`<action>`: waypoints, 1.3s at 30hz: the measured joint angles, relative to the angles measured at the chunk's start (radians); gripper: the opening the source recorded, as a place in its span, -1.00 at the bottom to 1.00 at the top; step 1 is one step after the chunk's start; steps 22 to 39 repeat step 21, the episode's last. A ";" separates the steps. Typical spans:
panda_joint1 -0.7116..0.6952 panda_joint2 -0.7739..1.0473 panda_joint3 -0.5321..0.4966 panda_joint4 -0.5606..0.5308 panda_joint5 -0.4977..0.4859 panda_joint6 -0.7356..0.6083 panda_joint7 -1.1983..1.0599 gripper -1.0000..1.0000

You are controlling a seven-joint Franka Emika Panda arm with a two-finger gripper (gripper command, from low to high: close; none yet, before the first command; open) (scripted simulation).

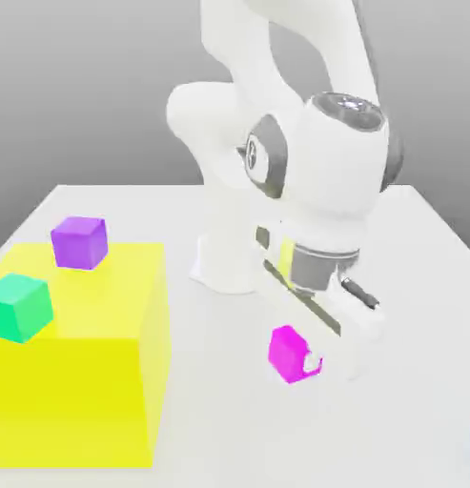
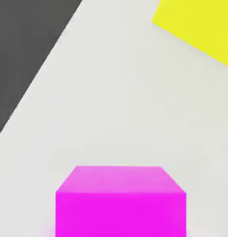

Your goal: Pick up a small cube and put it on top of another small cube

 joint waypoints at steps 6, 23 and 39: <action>-0.165 -0.052 -0.090 0.146 0.075 -0.181 -0.030 -1.00; -0.322 -0.061 -0.230 0.245 0.170 -0.265 -0.067 1.00; -0.322 -0.061 -0.230 0.245 0.170 -0.265 -0.067 1.00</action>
